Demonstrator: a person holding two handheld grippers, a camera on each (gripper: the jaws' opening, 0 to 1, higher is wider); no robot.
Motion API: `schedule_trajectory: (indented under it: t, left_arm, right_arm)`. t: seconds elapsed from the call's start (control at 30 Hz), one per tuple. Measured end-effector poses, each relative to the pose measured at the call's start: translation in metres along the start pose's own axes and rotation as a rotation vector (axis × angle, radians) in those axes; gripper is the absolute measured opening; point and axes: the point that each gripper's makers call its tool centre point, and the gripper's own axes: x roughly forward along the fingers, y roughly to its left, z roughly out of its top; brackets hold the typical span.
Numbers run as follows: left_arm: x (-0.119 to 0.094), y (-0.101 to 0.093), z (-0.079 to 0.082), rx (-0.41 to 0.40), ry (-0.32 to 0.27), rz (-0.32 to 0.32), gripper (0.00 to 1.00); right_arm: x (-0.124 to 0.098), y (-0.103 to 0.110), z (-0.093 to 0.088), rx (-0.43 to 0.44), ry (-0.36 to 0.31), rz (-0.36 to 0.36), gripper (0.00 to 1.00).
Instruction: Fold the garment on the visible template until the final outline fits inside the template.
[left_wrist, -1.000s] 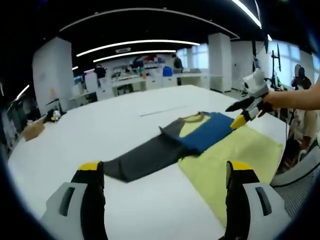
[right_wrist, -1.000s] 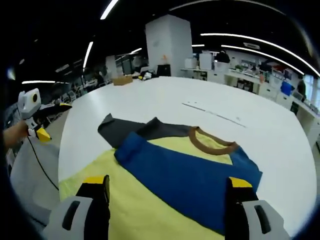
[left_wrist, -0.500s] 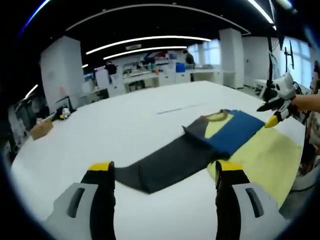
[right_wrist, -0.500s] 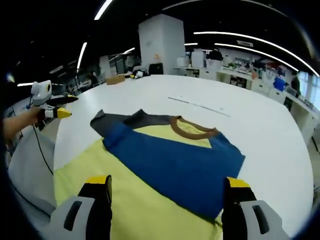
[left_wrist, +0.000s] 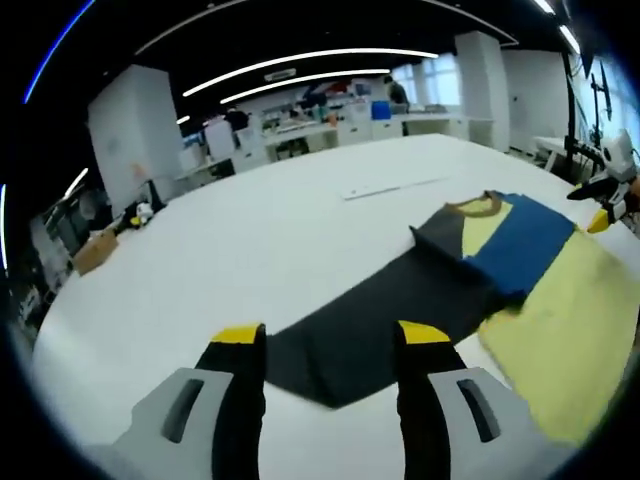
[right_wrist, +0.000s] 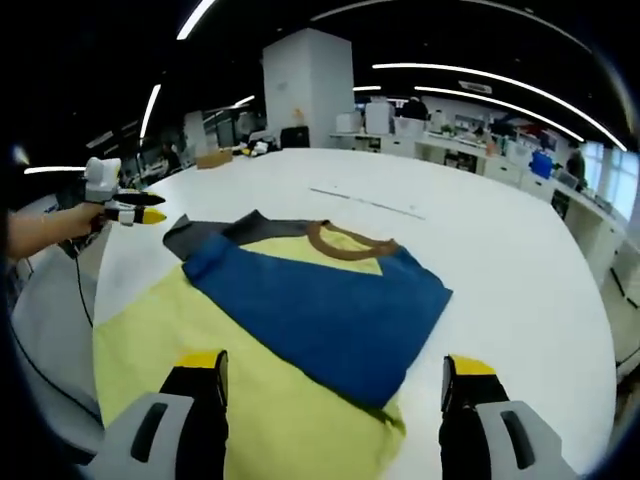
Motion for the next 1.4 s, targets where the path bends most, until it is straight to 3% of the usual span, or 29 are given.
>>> schedule_trajectory:
  t: [0.33, 0.7, 0.73, 0.77, 0.8, 0.93, 1.03, 1.4]
  left_arm:
    - [0.030, 0.016, -0.016, 0.003, 0.071, 0.051, 0.28]
    - [0.053, 0.021, -0.037, 0.033, 0.159, 0.063, 0.18]
    - [0.054, 0.023, -0.034, -0.011, 0.129, 0.072, 0.16]
    - [0.053, 0.025, -0.037, -0.023, 0.153, 0.072, 0.15]
    - [0.055, 0.025, -0.035, -0.033, 0.139, 0.072, 0.14]
    - [0.055, 0.028, -0.037, -0.027, 0.152, 0.086, 0.04]
    - [0.054, 0.029, -0.036, -0.030, 0.152, 0.084, 0.02]
    - [0.028, 0.039, -0.017, -0.105, 0.053, 0.080, 0.00]
  right_arm:
    - [-0.012, -0.002, 0.003, -0.034, -0.031, -0.012, 0.92]
    - [-0.027, 0.001, 0.003, -0.028, -0.054, -0.028, 0.94]
    - [-0.028, 0.001, 0.002, -0.028, -0.052, -0.032, 0.95]
    - [-0.030, 0.001, 0.001, -0.030, -0.050, -0.034, 0.95]
    - [-0.031, 0.001, 0.000, -0.033, -0.048, -0.037, 0.95]
    - [-0.036, 0.003, -0.004, -0.031, -0.044, -0.046, 0.95]
    - [-0.039, 0.004, -0.006, -0.020, -0.045, -0.048, 0.95]
    - [-0.051, 0.010, -0.008, 0.008, -0.064, -0.038, 0.97]
